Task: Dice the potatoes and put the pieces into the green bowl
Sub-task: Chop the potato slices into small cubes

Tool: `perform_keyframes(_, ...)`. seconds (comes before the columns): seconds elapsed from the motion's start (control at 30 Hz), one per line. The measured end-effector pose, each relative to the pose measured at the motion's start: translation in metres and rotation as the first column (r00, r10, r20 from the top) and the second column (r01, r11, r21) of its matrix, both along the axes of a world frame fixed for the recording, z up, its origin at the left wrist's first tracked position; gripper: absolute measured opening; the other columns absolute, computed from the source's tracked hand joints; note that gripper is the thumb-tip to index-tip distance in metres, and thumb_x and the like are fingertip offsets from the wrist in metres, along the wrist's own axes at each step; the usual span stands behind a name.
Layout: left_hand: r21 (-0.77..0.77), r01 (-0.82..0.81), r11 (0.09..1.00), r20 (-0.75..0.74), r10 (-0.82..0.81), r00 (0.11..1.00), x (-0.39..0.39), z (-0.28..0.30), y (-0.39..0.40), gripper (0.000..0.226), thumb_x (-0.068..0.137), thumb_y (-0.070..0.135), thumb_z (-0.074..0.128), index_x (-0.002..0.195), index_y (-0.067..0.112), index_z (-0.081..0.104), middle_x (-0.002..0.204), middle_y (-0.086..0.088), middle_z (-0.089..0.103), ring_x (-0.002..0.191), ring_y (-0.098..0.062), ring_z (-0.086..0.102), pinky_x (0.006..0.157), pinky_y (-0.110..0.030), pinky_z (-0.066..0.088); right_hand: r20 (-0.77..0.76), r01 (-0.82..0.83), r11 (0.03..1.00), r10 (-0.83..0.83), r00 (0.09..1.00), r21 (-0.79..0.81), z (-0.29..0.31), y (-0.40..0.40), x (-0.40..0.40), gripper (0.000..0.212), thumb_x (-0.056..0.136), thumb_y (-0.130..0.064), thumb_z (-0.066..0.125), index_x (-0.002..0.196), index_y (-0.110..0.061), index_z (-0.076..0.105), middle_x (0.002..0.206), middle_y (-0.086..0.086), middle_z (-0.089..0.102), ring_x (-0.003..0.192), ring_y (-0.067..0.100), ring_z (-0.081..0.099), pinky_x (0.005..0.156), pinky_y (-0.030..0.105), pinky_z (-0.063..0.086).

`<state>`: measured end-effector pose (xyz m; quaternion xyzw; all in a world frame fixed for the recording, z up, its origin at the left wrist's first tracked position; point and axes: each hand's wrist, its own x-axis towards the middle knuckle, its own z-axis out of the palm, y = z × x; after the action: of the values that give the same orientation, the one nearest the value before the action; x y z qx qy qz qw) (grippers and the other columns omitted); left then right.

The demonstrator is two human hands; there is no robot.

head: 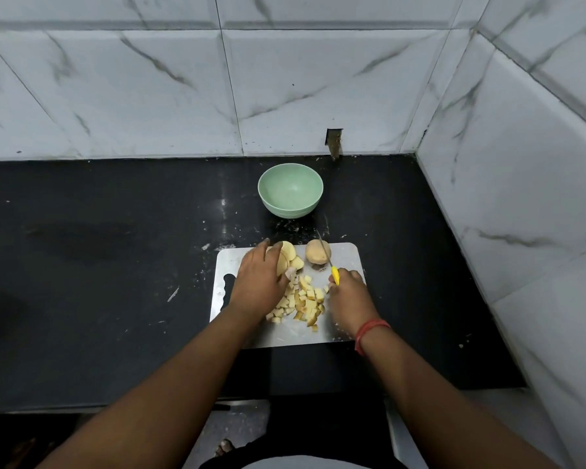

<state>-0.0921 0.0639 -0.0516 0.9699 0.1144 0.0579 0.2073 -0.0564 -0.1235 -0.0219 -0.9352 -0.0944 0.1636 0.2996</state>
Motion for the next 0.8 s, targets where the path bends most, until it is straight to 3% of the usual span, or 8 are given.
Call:
perform_keyframes(0.13, -0.052, -0.008, 0.999, -0.043, 0.006, 0.999, 0.0056, 0.0005, 0.0034, 0.067, 0.097, 0.038, 0.065, 0.153, 0.014, 0.037, 0.150, -0.009, 0.045, 0.134, -0.030, 0.046, 0.111, -0.041, 0.040, -0.036, -0.048, 0.995, 0.051, 0.998, 0.082, 0.0015, 0.0083, 0.0006, 0.015, 0.099, -0.015, 0.042, 0.104, -0.014, 0.056, 0.107, 0.004, 0.057, 0.094, 0.019, 0.053, 0.076, 0.026, 0.037)
perform_keyframes(0.27, -0.044, -0.047, 0.998, -0.037, 0.046, 0.998, 0.0064, 0.0019, 0.0053, 0.068, 0.094, 0.034, 0.070, 0.151, 0.016, 0.039, 0.145, -0.008, 0.045, 0.130, -0.028, 0.046, 0.103, -0.041, 0.048, 0.074, 0.022, 0.995, -0.029, 0.997, 0.093, -0.0025, 0.0034, 0.0001, 0.011, 0.100, -0.012, 0.042, 0.098, -0.014, 0.053, 0.107, 0.005, 0.055, 0.092, 0.017, 0.050, 0.075, 0.026, 0.035)
perform_keyframes(0.43, 0.018, -0.045, 0.999, -0.007, 0.045, 0.999, 0.0041, 0.0046, -0.0001, 0.070, 0.090, 0.023, 0.073, 0.151, 0.018, 0.039, 0.136, -0.009, 0.044, 0.124, -0.026, 0.041, 0.101, -0.041, 0.047, 0.077, -0.004, 0.996, -0.003, 0.997, 0.087, -0.0056, -0.0005, -0.0041, 0.015, 0.101, -0.012, 0.041, 0.104, -0.011, 0.055, 0.110, 0.003, 0.051, 0.095, 0.018, 0.052, 0.077, 0.026, 0.038)
perform_keyframes(0.6, -0.070, -0.106, 0.992, -0.055, 0.102, 0.993, 0.0043, 0.0051, 0.0017, 0.071, 0.089, 0.029, 0.076, 0.150, 0.016, 0.043, 0.143, -0.012, 0.040, 0.129, -0.030, 0.041, 0.106, -0.041, 0.044, 0.080, -0.018, 0.994, 0.010, 0.997, 0.108, -0.0041, 0.0015, -0.0074, 0.016, 0.101, -0.014, 0.041, 0.105, -0.013, 0.056, 0.110, 0.002, 0.051, 0.099, 0.018, 0.052, 0.085, 0.031, 0.045)
perform_keyframes(0.8, -0.069, -0.077, 0.995, -0.088, 0.071, 0.994, 0.0052, 0.0027, 0.0055, 0.079, 0.084, 0.044, 0.081, 0.149, 0.017, 0.045, 0.137, -0.010, 0.040, 0.127, -0.029, 0.040, 0.105, -0.040, 0.042, 0.038, -0.018, 0.993, 0.014, 0.999, 0.114, -0.0024, -0.0007, -0.0085, 0.017, 0.101, -0.014, 0.040, 0.108, -0.014, 0.056, 0.111, 0.001, 0.052, 0.101, 0.018, 0.052, 0.086, 0.029, 0.043)
